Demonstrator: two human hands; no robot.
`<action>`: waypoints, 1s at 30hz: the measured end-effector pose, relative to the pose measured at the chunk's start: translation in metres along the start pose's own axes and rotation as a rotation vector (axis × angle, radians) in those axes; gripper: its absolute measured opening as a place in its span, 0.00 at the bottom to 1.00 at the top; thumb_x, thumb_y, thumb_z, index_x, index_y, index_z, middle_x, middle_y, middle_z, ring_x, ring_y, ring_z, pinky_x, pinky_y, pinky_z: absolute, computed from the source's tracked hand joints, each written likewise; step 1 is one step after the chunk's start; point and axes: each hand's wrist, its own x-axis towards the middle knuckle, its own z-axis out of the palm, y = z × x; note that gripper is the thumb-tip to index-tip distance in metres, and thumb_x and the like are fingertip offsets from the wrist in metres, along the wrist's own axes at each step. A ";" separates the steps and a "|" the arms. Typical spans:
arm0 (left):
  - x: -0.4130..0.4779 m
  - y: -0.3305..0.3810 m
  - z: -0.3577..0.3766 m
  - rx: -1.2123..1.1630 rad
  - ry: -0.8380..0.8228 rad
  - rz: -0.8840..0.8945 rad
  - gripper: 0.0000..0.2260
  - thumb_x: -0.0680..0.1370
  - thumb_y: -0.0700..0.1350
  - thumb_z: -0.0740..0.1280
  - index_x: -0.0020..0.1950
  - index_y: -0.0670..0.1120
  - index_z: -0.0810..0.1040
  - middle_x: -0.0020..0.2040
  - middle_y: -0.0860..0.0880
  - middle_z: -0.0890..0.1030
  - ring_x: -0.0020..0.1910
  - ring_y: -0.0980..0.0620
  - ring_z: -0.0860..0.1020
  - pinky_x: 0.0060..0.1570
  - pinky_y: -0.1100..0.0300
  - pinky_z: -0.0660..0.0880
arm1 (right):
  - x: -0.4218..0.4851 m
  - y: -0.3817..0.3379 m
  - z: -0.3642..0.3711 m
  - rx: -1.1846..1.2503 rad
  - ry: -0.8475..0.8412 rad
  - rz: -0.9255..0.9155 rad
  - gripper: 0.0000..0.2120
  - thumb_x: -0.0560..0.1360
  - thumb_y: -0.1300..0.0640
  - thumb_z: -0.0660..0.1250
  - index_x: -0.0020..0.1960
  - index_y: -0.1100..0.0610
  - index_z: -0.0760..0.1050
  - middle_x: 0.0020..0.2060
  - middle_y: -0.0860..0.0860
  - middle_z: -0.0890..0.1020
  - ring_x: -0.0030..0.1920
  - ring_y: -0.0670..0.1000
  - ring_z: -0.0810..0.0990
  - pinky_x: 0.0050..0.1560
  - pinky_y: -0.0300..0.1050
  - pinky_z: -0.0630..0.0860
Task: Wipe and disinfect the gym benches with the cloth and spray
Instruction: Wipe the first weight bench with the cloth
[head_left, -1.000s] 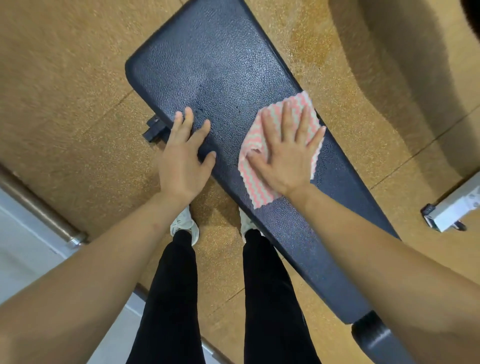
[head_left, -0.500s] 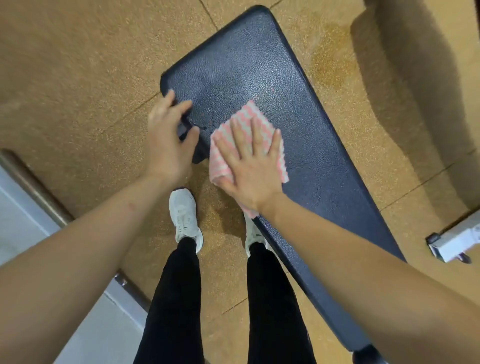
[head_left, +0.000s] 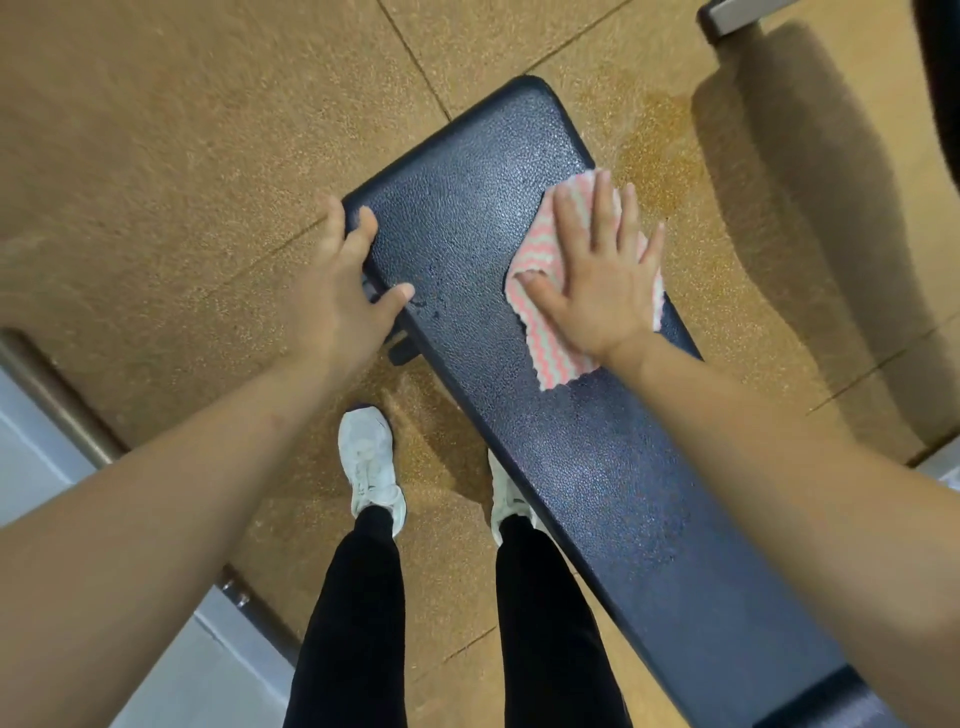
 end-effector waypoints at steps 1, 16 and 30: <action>0.000 -0.002 0.001 -0.014 -0.003 0.006 0.38 0.79 0.53 0.73 0.84 0.52 0.58 0.86 0.52 0.50 0.72 0.50 0.73 0.60 0.63 0.67 | 0.009 -0.005 -0.003 0.012 0.007 0.009 0.43 0.76 0.24 0.44 0.83 0.46 0.42 0.82 0.56 0.43 0.81 0.63 0.42 0.74 0.76 0.47; 0.020 -0.040 -0.007 -0.426 -0.128 0.060 0.26 0.83 0.39 0.63 0.79 0.58 0.68 0.84 0.56 0.55 0.69 0.64 0.70 0.71 0.51 0.70 | 0.000 -0.124 0.023 -0.119 0.082 -0.345 0.39 0.79 0.29 0.51 0.83 0.47 0.49 0.82 0.57 0.48 0.81 0.64 0.44 0.73 0.76 0.44; 0.037 -0.072 0.007 -0.604 -0.237 0.119 0.34 0.83 0.36 0.64 0.83 0.60 0.58 0.80 0.68 0.52 0.81 0.63 0.53 0.75 0.59 0.59 | 0.090 -0.061 -0.024 -0.064 0.078 -0.078 0.33 0.80 0.31 0.49 0.82 0.41 0.51 0.83 0.52 0.49 0.82 0.62 0.44 0.76 0.72 0.44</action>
